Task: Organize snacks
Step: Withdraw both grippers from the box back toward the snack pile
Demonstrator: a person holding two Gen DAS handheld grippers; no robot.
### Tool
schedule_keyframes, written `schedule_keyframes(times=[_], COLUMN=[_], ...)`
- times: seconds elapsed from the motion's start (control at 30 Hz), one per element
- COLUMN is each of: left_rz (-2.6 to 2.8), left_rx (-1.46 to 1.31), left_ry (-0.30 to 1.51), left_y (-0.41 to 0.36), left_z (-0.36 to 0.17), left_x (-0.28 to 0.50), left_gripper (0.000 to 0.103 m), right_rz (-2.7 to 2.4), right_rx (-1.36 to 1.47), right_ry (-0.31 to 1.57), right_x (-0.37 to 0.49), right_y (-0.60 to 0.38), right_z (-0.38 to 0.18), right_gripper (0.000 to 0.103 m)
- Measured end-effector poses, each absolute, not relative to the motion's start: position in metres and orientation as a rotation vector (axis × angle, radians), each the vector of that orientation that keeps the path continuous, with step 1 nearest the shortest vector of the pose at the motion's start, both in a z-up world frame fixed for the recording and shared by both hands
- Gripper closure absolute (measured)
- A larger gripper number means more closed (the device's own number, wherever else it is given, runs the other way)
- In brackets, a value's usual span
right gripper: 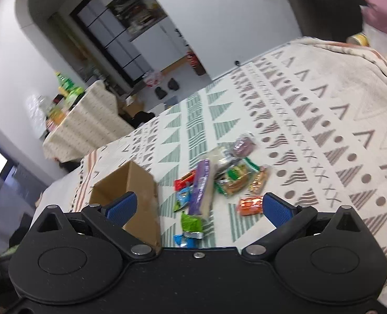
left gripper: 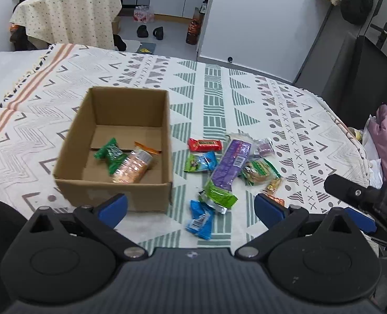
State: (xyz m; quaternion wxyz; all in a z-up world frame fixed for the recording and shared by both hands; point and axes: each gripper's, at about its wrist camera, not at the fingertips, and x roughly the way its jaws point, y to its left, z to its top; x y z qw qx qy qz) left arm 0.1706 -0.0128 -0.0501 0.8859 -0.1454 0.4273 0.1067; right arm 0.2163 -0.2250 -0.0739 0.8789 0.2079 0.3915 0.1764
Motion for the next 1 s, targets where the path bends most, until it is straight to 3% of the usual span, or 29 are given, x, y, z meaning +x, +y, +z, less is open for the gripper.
schedule_keyframes(times=[0.4,0.63,0.77,1.0], left_rz=[0.190,0.182,0.187,0.195], left_rx=[-0.305,-0.292,-0.277,-0.257], left_ry=[0.940,0.984,1.006,1.042], left_y=[-0.032,-0.035,-0.035,-0.037], left_z=[-0.094,-0.121,-0.135,-0.161], left_x=[0.194,0.208,0.217,0.230], left_gripper=[0.004,0.023,0.035,0.040], right_rz=[0.293,0.278,0.259,0.227], right_rx=[0.497,0.514,0.507,0.463], right_ry=[0.890,0.939,0.968,1.006], right_x=[0.233,0.245,0.253,0.267], right_y=[-0.237,-0.235,-0.232,-0.224], right_z=[-0.108,-0.126,-0.137,-0.153], right_gripper=[0.004,0.022,0.025,0.026])
